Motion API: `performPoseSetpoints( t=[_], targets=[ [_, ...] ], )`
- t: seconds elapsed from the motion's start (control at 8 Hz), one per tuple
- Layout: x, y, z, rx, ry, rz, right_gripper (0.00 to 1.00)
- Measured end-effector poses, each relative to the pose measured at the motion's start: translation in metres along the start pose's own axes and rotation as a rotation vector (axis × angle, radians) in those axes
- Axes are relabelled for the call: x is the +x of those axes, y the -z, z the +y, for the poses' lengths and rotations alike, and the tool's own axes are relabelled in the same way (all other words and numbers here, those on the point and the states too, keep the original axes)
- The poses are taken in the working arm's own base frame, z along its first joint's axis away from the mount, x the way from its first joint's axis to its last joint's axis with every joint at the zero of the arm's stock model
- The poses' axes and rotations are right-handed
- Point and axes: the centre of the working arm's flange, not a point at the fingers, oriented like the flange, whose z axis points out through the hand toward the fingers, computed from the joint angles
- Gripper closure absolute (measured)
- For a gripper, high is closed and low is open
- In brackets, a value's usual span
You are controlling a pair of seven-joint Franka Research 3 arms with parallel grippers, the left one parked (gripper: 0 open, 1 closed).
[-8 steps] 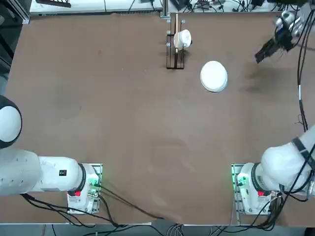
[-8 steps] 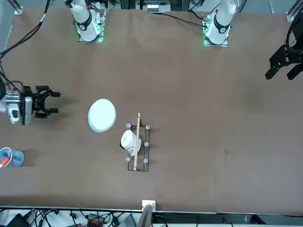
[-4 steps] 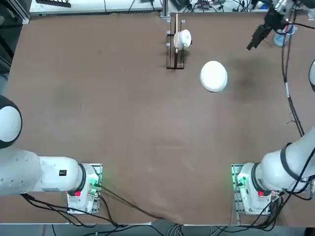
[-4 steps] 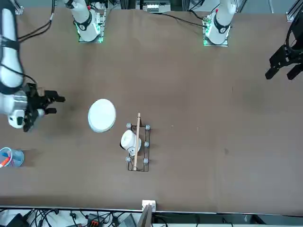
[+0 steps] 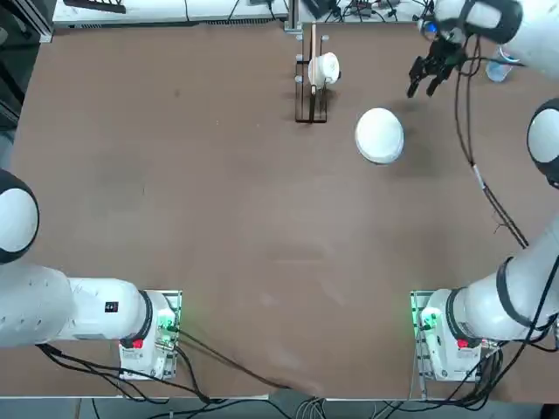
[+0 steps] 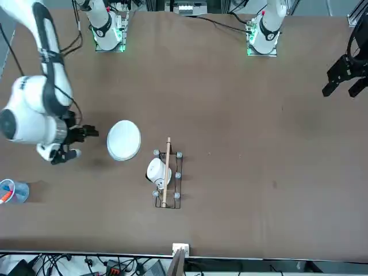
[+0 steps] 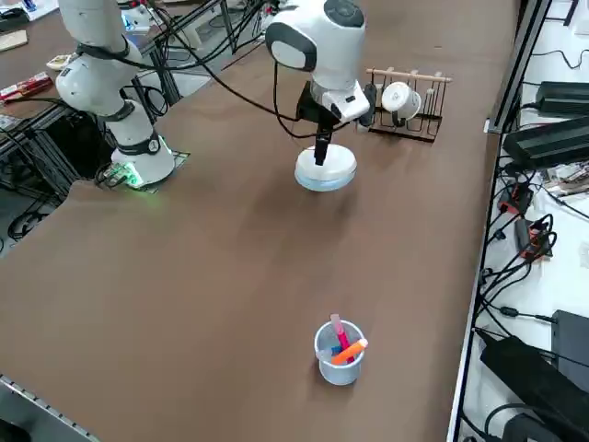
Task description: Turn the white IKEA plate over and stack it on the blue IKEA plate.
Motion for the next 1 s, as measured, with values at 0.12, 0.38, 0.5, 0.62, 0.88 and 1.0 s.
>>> performPoseSetpoints(
  t=[0.12, 0.38, 0.5, 0.62, 0.88, 1.0],
  targets=[
    [-0.004, -0.025, -0.005, -0.018, -0.038, 0.009, 0.00],
    [-0.016, -0.064, -0.005, -0.035, -0.069, 0.018, 0.00],
    [-0.019, -0.073, -0.004, -0.040, -0.074, 0.027, 0.00],
    [-0.021, -0.077, -0.004, -0.043, -0.077, 0.038, 0.00],
    [-0.020, -0.080, -0.006, -0.047, -0.078, 0.051, 0.00],
    [-0.020, -0.083, -0.005, -0.048, -0.079, 0.055, 0.00]
  ],
)
